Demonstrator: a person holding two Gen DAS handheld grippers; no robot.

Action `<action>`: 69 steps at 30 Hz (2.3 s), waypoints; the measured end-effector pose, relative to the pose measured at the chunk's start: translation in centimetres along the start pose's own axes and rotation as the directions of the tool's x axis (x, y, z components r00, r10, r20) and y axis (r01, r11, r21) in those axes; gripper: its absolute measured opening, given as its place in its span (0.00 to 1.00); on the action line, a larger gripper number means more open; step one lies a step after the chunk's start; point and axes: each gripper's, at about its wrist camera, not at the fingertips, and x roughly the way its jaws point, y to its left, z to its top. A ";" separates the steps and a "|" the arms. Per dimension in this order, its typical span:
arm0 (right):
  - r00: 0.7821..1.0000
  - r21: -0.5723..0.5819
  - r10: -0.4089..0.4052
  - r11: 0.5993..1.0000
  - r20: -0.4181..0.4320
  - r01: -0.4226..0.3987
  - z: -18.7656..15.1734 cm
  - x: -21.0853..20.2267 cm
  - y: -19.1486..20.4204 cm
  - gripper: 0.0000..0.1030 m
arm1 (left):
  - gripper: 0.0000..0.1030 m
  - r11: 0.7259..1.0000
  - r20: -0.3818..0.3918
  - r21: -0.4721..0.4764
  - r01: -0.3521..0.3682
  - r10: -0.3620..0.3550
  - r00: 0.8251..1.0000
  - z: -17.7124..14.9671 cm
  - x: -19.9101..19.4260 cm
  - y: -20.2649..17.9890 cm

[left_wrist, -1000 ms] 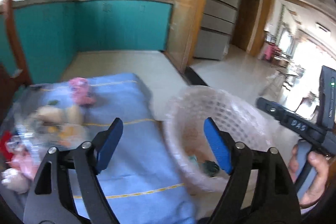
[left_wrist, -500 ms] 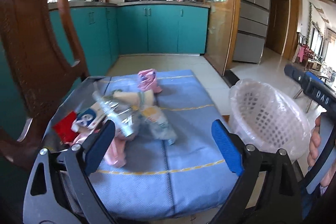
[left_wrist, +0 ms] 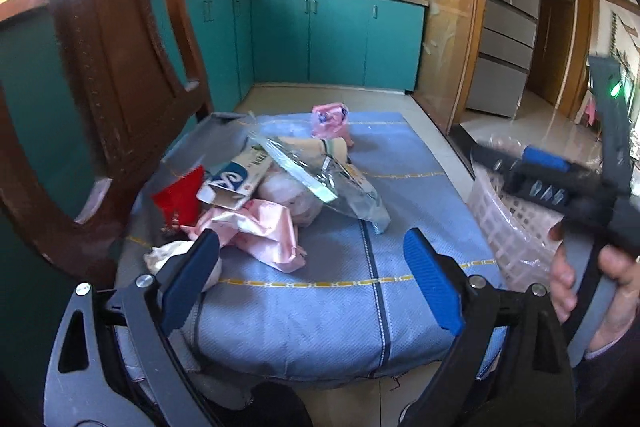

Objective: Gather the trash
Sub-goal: 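Move both empty tools back over the trash on the table, then grasp the clear plastic bag with the right tool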

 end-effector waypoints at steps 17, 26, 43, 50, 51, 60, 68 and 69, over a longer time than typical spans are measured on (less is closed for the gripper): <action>0.999 -0.034 0.024 0.999 -0.035 -0.025 -0.7 -0.4 1.7 0.48 | 0.90 1.000 -0.035 -0.008 -0.007 0.007 0.999 -1.5 -1.9 0.2; 0.999 -0.066 0.011 0.998 -0.046 -0.014 -1.0 -0.4 2.7 0.46 | 0.90 1.000 -0.032 -0.031 -0.004 0.003 0.999 -1.2 -2.4 0.6; 0.996 -0.075 0.028 0.997 -0.082 -0.035 -1.5 0.5 2.8 0.49 | 0.90 1.000 -0.060 -0.025 -0.011 0.010 0.998 -1.6 -1.8 0.5; 0.996 -0.067 0.030 0.997 -0.087 -0.035 -1.6 0.6 2.3 0.55 | 0.90 1.000 -0.074 -0.023 -0.011 0.009 0.997 -1.7 -1.4 0.6; 0.996 -0.068 0.030 0.997 -0.088 -0.036 -1.6 0.6 2.4 0.56 | 0.90 1.000 -0.075 -0.024 -0.010 0.008 0.997 -1.7 -1.3 0.7; 0.992 -0.060 0.056 0.996 -0.110 -0.063 -1.7 1.6 2.9 0.56 | 0.90 0.999 -0.087 -0.032 -0.024 0.021 0.996 -2.0 -1.0 1.2; 0.991 -0.072 0.069 0.994 -0.117 -0.077 -1.7 2.2 3.6 0.56 | 0.90 0.999 -0.100 -0.044 -0.025 0.021 0.995 -2.3 -0.7 1.8; 0.990 -0.066 0.073 0.995 -0.119 -0.082 -1.7 2.3 3.5 0.56 | 0.90 0.999 -0.100 -0.048 -0.027 0.022 0.995 -2.3 -0.7 1.9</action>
